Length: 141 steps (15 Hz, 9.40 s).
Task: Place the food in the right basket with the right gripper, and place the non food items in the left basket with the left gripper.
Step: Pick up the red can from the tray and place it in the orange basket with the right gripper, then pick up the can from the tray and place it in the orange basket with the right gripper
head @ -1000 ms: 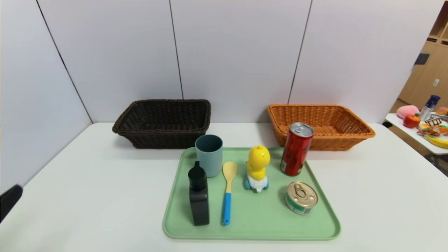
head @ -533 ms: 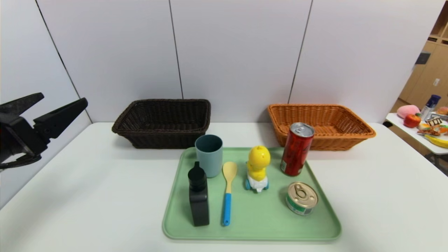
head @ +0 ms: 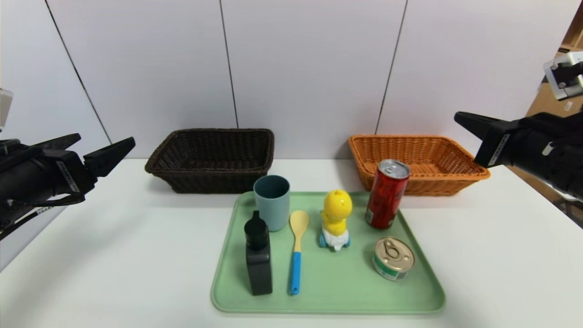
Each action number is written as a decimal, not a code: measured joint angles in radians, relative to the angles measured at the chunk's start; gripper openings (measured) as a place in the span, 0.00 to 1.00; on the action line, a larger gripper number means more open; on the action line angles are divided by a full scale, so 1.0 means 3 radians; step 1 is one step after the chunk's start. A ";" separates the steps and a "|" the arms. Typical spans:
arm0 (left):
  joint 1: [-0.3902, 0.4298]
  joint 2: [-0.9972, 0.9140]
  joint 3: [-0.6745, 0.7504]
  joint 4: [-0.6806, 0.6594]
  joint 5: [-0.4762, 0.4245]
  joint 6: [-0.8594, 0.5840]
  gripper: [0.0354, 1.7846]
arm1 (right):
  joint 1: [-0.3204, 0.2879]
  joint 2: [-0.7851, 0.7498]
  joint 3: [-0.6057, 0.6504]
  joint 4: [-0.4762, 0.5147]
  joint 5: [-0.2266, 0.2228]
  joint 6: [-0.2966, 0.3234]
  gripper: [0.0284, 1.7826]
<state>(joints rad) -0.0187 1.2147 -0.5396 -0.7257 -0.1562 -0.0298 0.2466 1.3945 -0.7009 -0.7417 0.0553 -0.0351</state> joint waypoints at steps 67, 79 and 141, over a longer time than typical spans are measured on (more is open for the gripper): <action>0.0011 0.0500 0.0378 -0.0437 0.0032 -0.0022 0.94 | -0.0838 0.2194 -0.1846 0.0291 0.0174 0.0152 0.54; 0.0011 0.0566 0.0372 -0.0441 0.0032 -0.0027 0.94 | -0.0826 0.2475 -0.1863 0.0149 0.0037 0.0066 0.72; 0.0092 0.0365 0.0648 -0.0437 0.0028 -0.0045 0.94 | 0.1243 0.0695 0.1846 -0.1165 -0.0771 0.0147 0.95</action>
<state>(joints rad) 0.0089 1.3243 -0.3453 -0.8568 -0.1477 -0.0432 0.6196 1.6030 -0.1470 -1.0911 -0.1760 0.0089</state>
